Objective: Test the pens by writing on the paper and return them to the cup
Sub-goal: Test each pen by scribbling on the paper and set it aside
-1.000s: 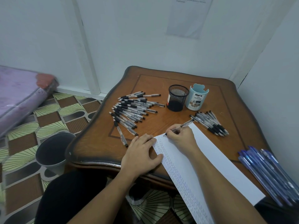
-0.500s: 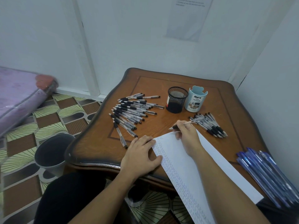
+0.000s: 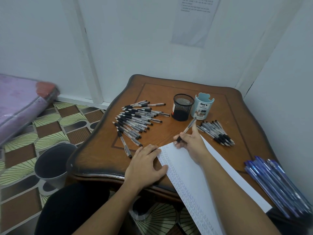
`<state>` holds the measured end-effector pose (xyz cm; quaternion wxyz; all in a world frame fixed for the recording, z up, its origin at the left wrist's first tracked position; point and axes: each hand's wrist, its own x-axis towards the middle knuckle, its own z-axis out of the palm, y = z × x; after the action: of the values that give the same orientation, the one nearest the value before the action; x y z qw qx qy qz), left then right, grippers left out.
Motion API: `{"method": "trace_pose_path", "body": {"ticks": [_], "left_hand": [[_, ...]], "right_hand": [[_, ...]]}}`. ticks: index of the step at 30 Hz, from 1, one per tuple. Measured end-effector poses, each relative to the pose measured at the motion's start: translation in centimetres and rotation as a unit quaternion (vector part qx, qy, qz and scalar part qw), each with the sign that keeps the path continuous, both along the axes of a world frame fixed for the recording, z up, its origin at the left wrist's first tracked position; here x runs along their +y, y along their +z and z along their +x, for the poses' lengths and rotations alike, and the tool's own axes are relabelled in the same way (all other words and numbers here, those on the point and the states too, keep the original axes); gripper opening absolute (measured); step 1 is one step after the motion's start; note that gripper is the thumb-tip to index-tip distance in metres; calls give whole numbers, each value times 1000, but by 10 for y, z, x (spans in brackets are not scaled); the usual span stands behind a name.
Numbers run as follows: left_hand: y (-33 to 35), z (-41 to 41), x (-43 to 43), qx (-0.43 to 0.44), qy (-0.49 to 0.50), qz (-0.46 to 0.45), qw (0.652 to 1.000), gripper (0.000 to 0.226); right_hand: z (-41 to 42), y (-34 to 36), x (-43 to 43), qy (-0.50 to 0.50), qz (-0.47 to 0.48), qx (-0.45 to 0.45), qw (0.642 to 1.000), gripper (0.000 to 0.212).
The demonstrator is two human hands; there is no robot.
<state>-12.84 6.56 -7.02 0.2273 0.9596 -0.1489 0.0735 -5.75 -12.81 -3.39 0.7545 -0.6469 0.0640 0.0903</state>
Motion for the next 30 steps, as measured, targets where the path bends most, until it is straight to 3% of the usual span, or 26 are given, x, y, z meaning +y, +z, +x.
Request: {"method": "trace_pose_path", "body": {"ticks": [7, 15, 17, 19, 21, 23, 27, 30], "left_hand": [[-1, 1, 0, 7, 2, 3, 1000, 81], [0, 1, 0, 14, 2, 7, 1000, 84], [0, 1, 0, 15, 1, 7, 1000, 84], [0, 2, 0, 15, 1, 10, 1000, 83], [-2, 2, 0, 12, 3, 12, 1000, 83], [-2, 2, -1, 9, 5, 10, 1000, 83], [-2, 2, -1, 5, 6, 5, 1000, 83], [-2, 2, -2, 5, 8, 3, 1000, 84]], "right_hand": [[2, -1, -3, -18, 19, -11, 1000, 59], [6, 7, -15, -115, 132, 19, 984, 41], [9, 15, -27, -112, 54, 5, 992, 36], [11, 22, -43, -93, -162, -31, 982, 32], [13, 31, -60, -86, -379, -68, 919, 25], [14, 40, -76, -82, -524, -87, 843, 20], [20, 48, -97, -46, -695, -69, 714, 30], [20, 41, -99, -6, -768, -46, 639, 36]]}}
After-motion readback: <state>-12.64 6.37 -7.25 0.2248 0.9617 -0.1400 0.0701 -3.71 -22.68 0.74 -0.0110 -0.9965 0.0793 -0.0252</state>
